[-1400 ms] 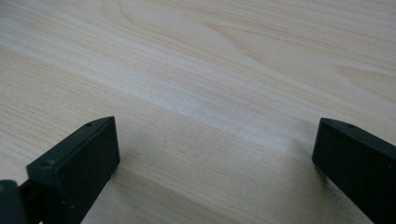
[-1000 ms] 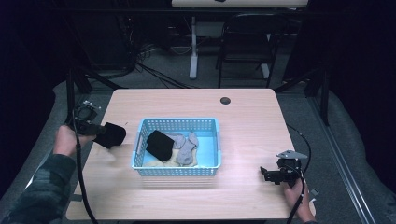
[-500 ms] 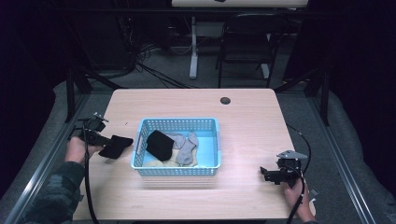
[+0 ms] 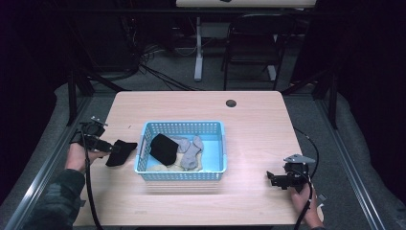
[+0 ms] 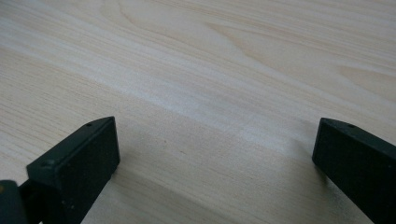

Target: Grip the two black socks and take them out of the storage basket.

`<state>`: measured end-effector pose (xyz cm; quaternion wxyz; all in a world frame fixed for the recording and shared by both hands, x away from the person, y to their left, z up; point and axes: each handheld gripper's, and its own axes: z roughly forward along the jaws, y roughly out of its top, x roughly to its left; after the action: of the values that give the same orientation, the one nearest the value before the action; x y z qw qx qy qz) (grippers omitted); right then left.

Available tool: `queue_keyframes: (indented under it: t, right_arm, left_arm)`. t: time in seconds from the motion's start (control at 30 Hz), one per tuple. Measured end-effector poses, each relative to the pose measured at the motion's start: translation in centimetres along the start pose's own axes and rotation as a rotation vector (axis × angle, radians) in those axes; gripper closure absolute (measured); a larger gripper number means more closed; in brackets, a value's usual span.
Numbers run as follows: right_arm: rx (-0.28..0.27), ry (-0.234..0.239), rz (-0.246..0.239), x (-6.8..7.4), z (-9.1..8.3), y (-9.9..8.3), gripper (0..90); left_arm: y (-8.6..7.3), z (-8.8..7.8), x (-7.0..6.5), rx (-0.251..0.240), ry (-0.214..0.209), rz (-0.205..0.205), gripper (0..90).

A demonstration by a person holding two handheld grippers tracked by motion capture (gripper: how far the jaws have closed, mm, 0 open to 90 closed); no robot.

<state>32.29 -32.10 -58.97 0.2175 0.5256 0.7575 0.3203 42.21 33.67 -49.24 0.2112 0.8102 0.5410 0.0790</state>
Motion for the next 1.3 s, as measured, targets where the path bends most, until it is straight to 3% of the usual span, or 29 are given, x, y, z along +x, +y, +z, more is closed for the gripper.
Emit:
queue_keyframes:
  t: [0.13,0.2,0.23,0.3,0.43,0.53,0.7,0.87,1.3]
  right_arm:
    - [0.000,0.000,0.000,0.0,0.0,0.0,0.0]
    - [0.001,-0.001,0.000,0.0,0.0,0.0,0.0]
    - [0.000,0.000,0.000,0.0,0.0,0.0,0.0]
    - [0.000,0.000,0.000,0.0,0.0,0.0,0.0]
    - [0.000,0.000,0.000,0.0,0.0,0.0,0.0]
    - [0.001,0.000,0.000,0.0,0.0,0.0,0.0]
    - [0.001,-0.001,0.000,0.0,0.0,0.0,0.0]
    - [0.001,0.000,0.000,0.0,0.0,0.0,0.0]
    - [0.000,0.001,-0.001,0.0,0.0,0.0,0.0]
  left_arm:
    - [0.7,-2.0,-0.4,-0.053,0.003,0.015,21.3]
    - [1.7,-3.7,-1.5,-0.094,-0.001,0.036,19.2]
    - [1.7,-3.7,-1.5,-0.094,-0.001,0.036,17.0]
    - [2.7,-4.7,-3.1,-0.116,-0.012,0.076,13.0]
    - [4.0,-5.1,-5.5,-0.126,-0.021,0.135,3.7]
    - [4.9,-4.9,-7.0,-0.126,-0.035,0.170,1.8]
    - [5.7,-4.2,-8.8,-0.134,-0.042,0.196,0.0]
    - [6.8,-2.7,-10.9,-0.111,-0.082,0.218,0.9]
    - [7.8,0.5,-13.5,-0.047,-0.127,0.243,9.8]
